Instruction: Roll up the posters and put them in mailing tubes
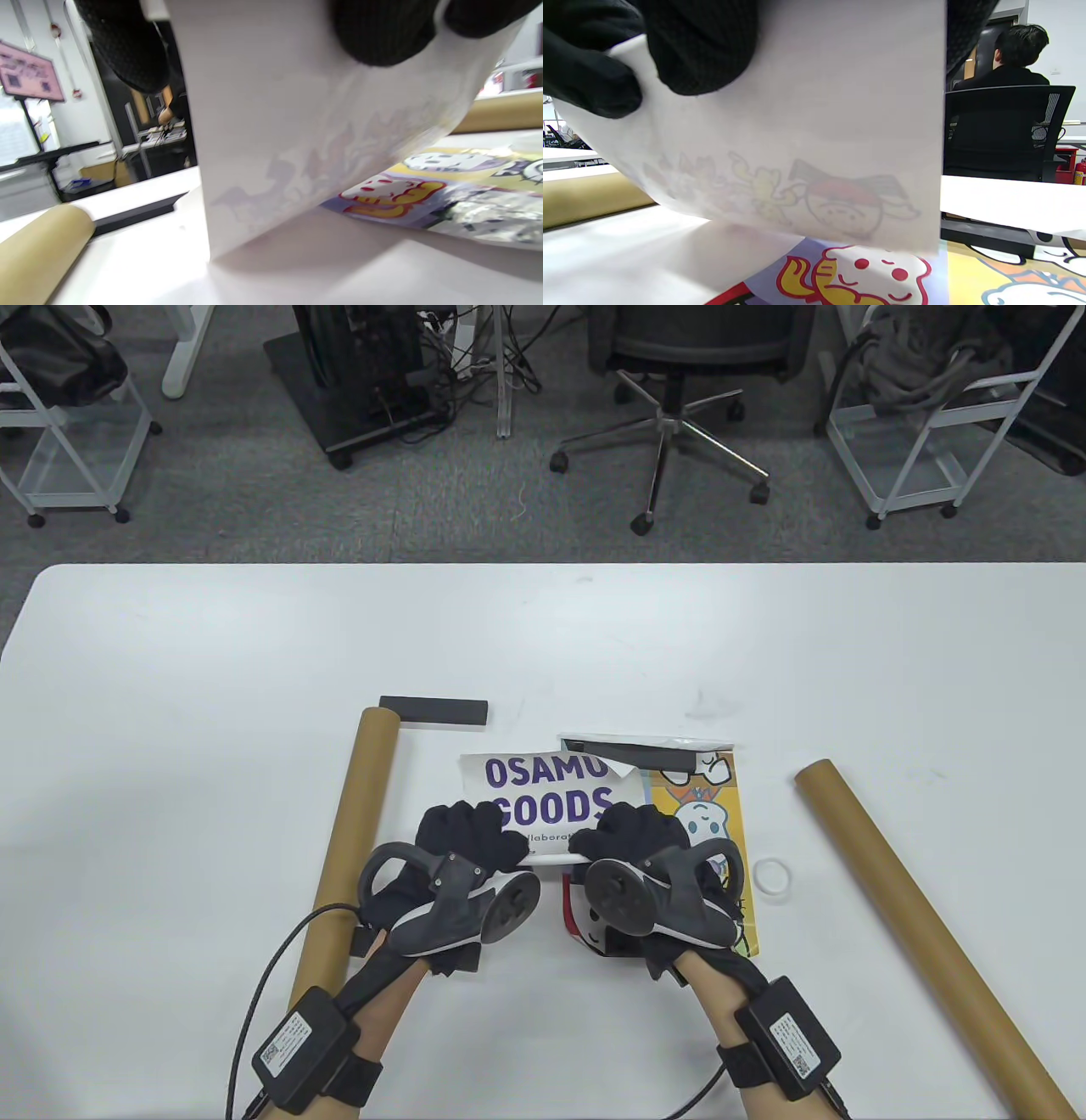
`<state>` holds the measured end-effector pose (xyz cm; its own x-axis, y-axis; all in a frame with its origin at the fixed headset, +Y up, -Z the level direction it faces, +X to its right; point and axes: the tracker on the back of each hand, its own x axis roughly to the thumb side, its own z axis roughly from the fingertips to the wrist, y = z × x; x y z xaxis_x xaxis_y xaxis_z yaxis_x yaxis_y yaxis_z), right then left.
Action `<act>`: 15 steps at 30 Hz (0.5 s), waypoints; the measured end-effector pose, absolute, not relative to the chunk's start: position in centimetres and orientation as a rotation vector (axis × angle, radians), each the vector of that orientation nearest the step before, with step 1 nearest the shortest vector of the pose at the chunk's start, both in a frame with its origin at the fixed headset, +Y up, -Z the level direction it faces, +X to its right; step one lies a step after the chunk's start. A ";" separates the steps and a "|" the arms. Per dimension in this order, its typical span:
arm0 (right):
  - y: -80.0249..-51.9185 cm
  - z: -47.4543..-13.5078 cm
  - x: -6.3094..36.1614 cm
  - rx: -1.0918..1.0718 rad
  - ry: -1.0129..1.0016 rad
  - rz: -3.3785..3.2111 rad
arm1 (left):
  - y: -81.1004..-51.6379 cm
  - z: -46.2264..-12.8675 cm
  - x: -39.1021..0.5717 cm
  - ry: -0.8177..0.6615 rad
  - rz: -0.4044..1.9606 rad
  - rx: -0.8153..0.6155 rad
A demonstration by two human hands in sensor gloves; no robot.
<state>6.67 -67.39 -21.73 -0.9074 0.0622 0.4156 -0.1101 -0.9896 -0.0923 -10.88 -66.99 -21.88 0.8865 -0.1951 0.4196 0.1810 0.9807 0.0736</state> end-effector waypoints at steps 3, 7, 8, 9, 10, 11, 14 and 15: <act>-67.5 -21.7 6.6 0.652 -0.219 2.990 | -67.0 -21.7 -10.9 -0.441 -0.159 0.062; -67.8 -21.8 6.9 0.627 -0.238 3.004 | -67.1 -21.8 -11.1 -0.453 -0.167 0.102; -67.8 -21.9 7.0 0.617 -0.241 3.011 | -67.1 -21.8 -11.2 -0.451 -0.154 0.110; -67.8 -21.9 7.1 0.609 -0.241 3.016 | -67.0 -21.9 -11.2 -0.453 -0.135 0.128; -67.8 -21.9 7.2 0.605 -0.247 3.017 | -66.9 -21.9 -11.3 -0.454 -0.128 0.135; -67.8 -22.0 7.3 0.604 -0.251 3.010 | -66.9 -21.9 -11.4 -0.459 -0.122 0.147; -67.8 -22.0 7.3 0.619 -0.227 2.997 | -67.0 -21.9 -11.4 -0.460 -0.149 0.153; -67.9 -22.0 7.3 0.630 -0.204 2.992 | -67.1 -21.9 -11.4 -0.458 -0.153 0.149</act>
<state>7.26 -67.91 -21.99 -0.9127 0.0477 0.4059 -0.1023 -0.9882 -0.1140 -11.37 -67.08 -21.91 0.8860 -0.1796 0.4275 0.1126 0.9777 0.1773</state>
